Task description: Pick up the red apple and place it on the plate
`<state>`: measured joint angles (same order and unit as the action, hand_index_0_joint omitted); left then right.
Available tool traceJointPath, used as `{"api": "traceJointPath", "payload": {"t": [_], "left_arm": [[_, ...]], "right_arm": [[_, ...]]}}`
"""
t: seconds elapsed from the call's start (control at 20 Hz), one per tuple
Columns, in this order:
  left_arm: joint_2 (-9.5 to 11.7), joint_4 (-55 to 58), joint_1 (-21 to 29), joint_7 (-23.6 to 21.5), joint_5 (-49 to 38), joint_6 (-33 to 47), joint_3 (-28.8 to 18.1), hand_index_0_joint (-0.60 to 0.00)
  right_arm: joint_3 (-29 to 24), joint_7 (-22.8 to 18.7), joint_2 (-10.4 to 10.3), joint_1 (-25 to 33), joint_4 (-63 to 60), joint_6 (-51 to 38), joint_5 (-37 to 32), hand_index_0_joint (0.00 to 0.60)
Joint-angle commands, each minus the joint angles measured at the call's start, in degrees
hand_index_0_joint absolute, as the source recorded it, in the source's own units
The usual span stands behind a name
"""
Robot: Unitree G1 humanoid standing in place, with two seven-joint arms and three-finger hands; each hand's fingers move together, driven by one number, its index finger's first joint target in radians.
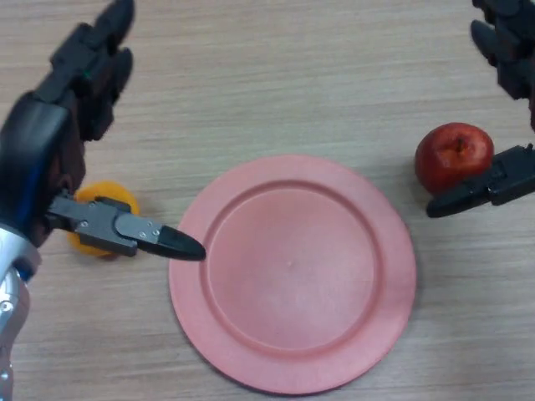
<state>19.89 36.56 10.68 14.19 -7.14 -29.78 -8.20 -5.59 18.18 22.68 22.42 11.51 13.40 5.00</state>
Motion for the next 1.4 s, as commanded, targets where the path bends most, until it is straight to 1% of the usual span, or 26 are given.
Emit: {"api": "traceJointPath", "payload": {"t": [0.05,0.1,0.15,0.2,0.3,0.35,0.4,0.45,0.5,0.55,0.6,0.65,0.7,0.8,0.85,0.9,0.95,1.0,1.05,1.1,1.15,1.2,1.25,1.3,1.35,1.4], "left_arm": [[0.0,3.5,0.6,-0.8,3.2,10.9,-3.0,0.0],[-0.6,3.5,0.5,-1.5,3.2,12.1,-3.1,0.0],[-0.6,4.3,0.6,-1.9,2.6,12.1,-3.3,0.0],[-0.7,4.2,1.0,-2.3,2.3,12.5,-3.4,0.0],[-0.2,4.5,0.4,-2.7,2.4,12.2,-3.1,0.0],[-0.1,4.7,0.5,-2.9,2.5,10.7,-3.3,0.0],[-0.2,4.8,0.6,-3.0,2.4,10.3,-3.4,0.0],[-0.1,5.0,1.0,-3.4,2.1,9.4,-3.5,0.0],[-0.1,5.1,1.3,-3.8,1.9,8.7,-3.5,0.0],[-0.3,5.6,2.3,-5.0,1.1,7.1,-3.4,0.0],[-0.3,6.0,2.8,-5.6,0.6,6.1,-3.4,0.0],[-0.1,7.0,2.5,-5.8,0.3,5.3,-3.2,0.0],[0.0,7.2,2.4,-5.9,0.3,5.2,-3.1,0.0],[0.3,6.8,0.9,-5.2,1.3,6.9,-3.4,0.0],[0.4,6.5,0.9,-4.3,-0.2,5.2,-4.8,0.0],[0.6,6.5,1.1,-4.1,-0.6,4.6,-5.3,0.0],[1.1,6.6,1.1,-3.7,-1.1,3.9,-6.0,0.0],[1.0,6.6,1.2,-3.8,-1.4,3.7,-6.3,0.0],[1.8,6.5,1.0,-3.5,-1.5,3.7,-7.2,0.0],[2.4,6.1,1.0,-3.1,-1.0,4.1,-7.4,0.0],[2.9,3.4,2.8,-3.5,-1.5,5.8,-8.9,0.0],[3.2,2.5,3.5,-4.0,-1.8,6.3,-9.3,0.0],[4.2,0.3,4.3,-4.6,-2.0,8.5,-9.5,0.0],[4.2,-0.5,4.4,-5.1,-1.9,10.0,-9.4,0.0],[4.3,-1.1,4.6,-6.3,-1.6,11.8,-8.8,0.0],[4.4,-1.1,4.5,-6.6,-1.5,12.1,-8.5,0.0]], "right_arm": [[-4.4,-1.7,3.6,4.7,-5.8,-11.7,1.4,0.0],[-4.4,-2.0,3.9,5.3,-8.5,-13.8,1.9,0.0],[-3.9,-2.5,4.4,6.8,-13.6,-17.1,3.0,0.0],[-3.8,-2.6,4.5,7.3,-15.2,-17.7,3.2,0.0],[-2.5,-3.0,4.7,8.4,-21.4,-22.4,5.8,0.0],[-1.4,-3.4,4.8,9.3,-25.6,-26.2,8.4,0.05],[-1.3,-3.5,4.8,9.3,-26.1,-26.6,8.8,0.151],[-1.2,-4.1,4.3,10.0,-27.8,-27.2,9.4,0.301],[-1.2,-4.6,3.8,10.5,-29.2,-27.5,9.6,0.401],[-0.3,-6.6,2.9,12.5,-34.2,-29.2,11.0,0.545],[0.2,-7.6,2.5,13.7,-37.0,-30.1,11.8,0.6],[0.9,-10.1,2.9,15.3,-41.8,-33.9,14.5,0.6],[1.0,-10.9,2.9,15.8,-43.1,-35.0,15.3,0.6],[0.7,-10.9,2.6,14.8,-40.1,-33.8,15.6,0.6],[0.3,-8.6,1.9,12.6,-33.4,-29.3,14.3,0.6],[0.3,-8.1,1.7,12.1,-31.4,-28.0,14.2,0.6],[0.2,-7.7,1.3,10.7,-25.0,-25.9,14.3,0.6],[0.1,-7.6,1.0,10.4,-22.8,-25.5,14.0,0.6],[0.6,-6.0,0.1,7.6,-14.2,-23.7,13.3,0.6],[0.9,-5.4,-0.2,6.5,-11.3,-23.1,13.3,0.6],[2.0,-4.5,-2.0,3.1,-3.3,-21.5,14.0,0.6],[2.4,-3.3,-3.1,1.7,0.1,-19.3,13.3,0.6],[4.9,-1.6,-6.4,-1.7,8.4,-12.1,11.7,0.6],[6.0,-1.5,-7.2,-2.5,10.2,-10.8,11.6,0.6],[8.6,-1.6,-9.3,-4.8,13.2,-7.7,12.4,0.6],[9.3,-1.9,-10.2,-5.4,13.8,-6.6,12.5,0.6]]}}
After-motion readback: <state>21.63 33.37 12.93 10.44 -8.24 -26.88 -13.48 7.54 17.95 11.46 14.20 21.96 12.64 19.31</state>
